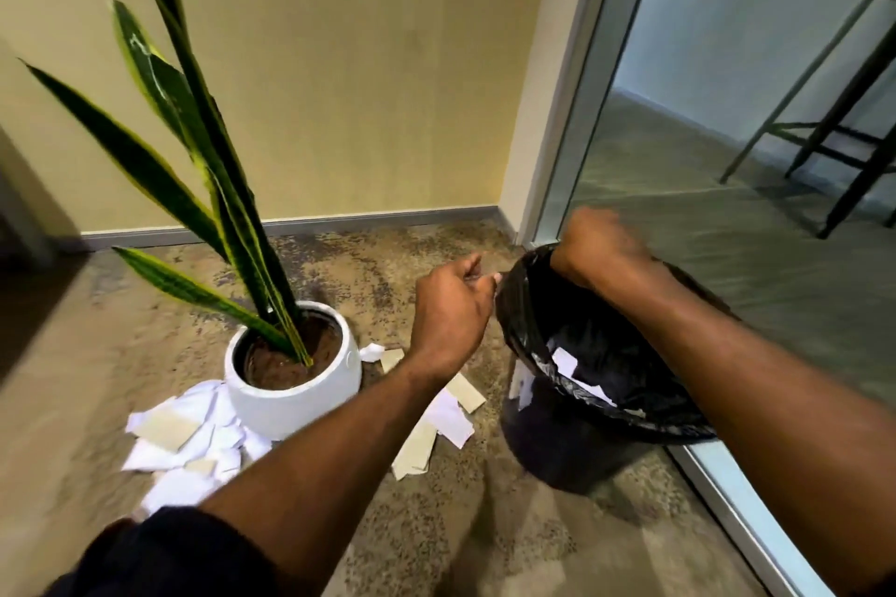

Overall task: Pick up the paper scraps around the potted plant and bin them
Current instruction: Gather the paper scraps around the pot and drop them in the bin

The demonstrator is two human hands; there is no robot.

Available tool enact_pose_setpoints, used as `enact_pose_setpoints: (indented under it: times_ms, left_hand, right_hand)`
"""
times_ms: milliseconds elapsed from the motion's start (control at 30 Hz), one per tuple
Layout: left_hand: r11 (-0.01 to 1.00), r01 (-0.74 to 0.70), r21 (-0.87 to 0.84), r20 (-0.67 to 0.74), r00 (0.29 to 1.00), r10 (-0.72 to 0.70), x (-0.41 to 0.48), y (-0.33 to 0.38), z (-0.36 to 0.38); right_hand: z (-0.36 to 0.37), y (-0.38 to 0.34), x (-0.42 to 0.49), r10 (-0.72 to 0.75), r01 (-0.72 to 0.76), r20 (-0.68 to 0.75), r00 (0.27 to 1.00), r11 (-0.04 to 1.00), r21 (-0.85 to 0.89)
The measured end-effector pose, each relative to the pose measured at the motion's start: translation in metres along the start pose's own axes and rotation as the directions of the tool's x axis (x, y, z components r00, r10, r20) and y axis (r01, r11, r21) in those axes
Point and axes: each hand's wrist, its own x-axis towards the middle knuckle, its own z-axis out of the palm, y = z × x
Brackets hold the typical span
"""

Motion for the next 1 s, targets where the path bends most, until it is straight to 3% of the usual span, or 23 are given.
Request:
enact_pose_setpoints:
  times_ms: [133, 267, 433, 600, 733, 1000]
  left_hand:
    - [0.995, 0.068, 0.066, 0.011, 0.998, -0.069, -0.006, -0.035, -0.024]
    - [0.970, 0.165, 0.177, 0.039, 0.984, -0.174, -0.021, -0.079, -0.043]
    - [0.898, 0.300, 0.321, 0.159, 0.918, -0.364, -0.041, -0.141, -0.054]
    - [0.817, 0.383, 0.432, 0.204, 0.841, -0.502, -0.069, -0.197, -0.048]
    - [0.752, 0.489, 0.443, 0.160, 0.782, -0.603, -0.079, -0.223, -0.038]
    - [0.676, 0.612, 0.411, 0.105, 0.705, -0.701, -0.075, -0.261, -0.017]
  right_hand:
    - [0.024, -0.045, -0.011, -0.157, 0.167, -0.069, 0.985, 0.971, 0.172]
    - [0.076, -0.086, -0.031, -0.220, 0.201, 0.043, 0.975, 0.941, 0.273]
    - [0.173, -0.090, -0.054, -0.123, 0.040, 0.304, 0.945, 0.963, 0.266]
    - [0.249, -0.065, -0.077, 0.075, -0.233, 0.535, 0.841, 0.944, 0.233]
    - [0.271, -0.062, -0.079, 0.174, -0.329, 0.567, 0.805, 0.927, 0.181]
    - [0.309, -0.062, -0.071, 0.242, -0.477, 0.606, 0.758, 0.839, 0.263]
